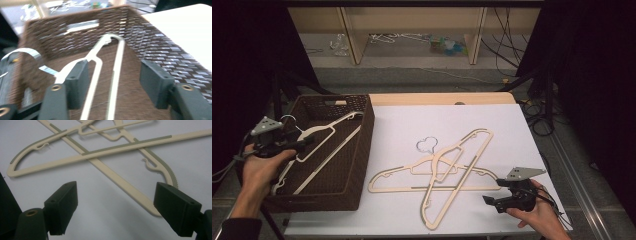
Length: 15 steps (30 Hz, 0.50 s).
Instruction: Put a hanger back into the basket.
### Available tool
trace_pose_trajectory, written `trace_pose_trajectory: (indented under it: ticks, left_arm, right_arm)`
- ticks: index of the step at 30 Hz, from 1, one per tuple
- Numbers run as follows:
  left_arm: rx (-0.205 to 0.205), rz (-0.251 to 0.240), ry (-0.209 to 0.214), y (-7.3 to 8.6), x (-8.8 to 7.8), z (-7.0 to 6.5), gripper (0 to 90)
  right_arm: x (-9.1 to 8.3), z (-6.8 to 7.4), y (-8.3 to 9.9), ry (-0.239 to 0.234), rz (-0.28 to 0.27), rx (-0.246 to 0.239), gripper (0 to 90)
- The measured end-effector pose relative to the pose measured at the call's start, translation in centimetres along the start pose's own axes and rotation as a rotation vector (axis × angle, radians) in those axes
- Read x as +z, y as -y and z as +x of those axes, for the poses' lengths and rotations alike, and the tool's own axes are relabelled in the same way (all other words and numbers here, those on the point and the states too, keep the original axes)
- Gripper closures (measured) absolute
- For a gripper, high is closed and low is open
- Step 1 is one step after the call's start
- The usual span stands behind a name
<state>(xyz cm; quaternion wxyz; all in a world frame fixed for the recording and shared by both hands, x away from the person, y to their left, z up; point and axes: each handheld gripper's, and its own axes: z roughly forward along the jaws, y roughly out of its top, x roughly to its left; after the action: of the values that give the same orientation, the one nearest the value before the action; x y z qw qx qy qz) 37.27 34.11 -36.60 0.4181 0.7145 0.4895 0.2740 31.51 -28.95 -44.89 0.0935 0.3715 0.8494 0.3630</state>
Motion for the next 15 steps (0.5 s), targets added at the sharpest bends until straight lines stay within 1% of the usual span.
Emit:
trace_pose_trajectory:
  ticks: [1, 3, 5, 6, 7, 8, 10, 12, 13, 15]
  left_arm:
    - [0.010, -0.018, 0.027, -0.2, -0.1, -1.1, 37.3]
    - [0.022, -0.043, 0.070, -0.7, -0.4, -3.5, 35.2]
    - [0.059, -0.066, 0.110, -1.1, -0.6, -5.7, 33.8]
    - [0.076, -0.073, 0.131, -1.3, -0.7, -6.8, 32.7]
    - [0.089, -0.080, 0.147, -1.5, -0.7, -7.8, 31.5]
    - [0.092, -0.084, 0.160, -1.6, -0.8, -8.9, 30.0]
    - [0.118, -0.105, 0.200, -1.7, -0.7, -10.6, 29.9]
    - [0.143, -0.118, 0.216, -1.6, -0.6, -12.1, 28.9]
    - [0.140, -0.118, 0.221, -1.4, -0.6, -12.9, 27.1]
    - [0.159, -0.119, 0.253, -1.0, -0.3, -14.1, 23.6]
  right_arm:
    - [0.0, 0.0, 0.0, 0.002, -0.007, -0.005, 20.7]
    - [0.0, 0.1, 0.0, 0.003, -0.003, 0.002, 20.6]
    - [0.0, 0.3, 0.0, 0.004, -0.014, 0.009, 20.6]
    - [0.0, 0.3, 0.0, 0.009, -0.023, 0.005, 20.6]
    - [-0.1, 0.3, 0.0, 0.006, -0.015, 0.001, 20.5]
    - [0.0, 0.3, 0.0, 0.006, -0.015, 0.003, 20.3]
    - [0.0, 0.4, 0.0, 0.009, -0.016, 0.012, 19.7]
    - [0.0, 0.5, -0.1, 0.011, -0.025, 0.019, 18.6]
    - [-0.1, 0.5, -0.1, 0.005, -0.030, 0.013, 17.0]
    - [-0.1, 0.4, -0.1, 0.006, -0.041, 0.006, 16.5]
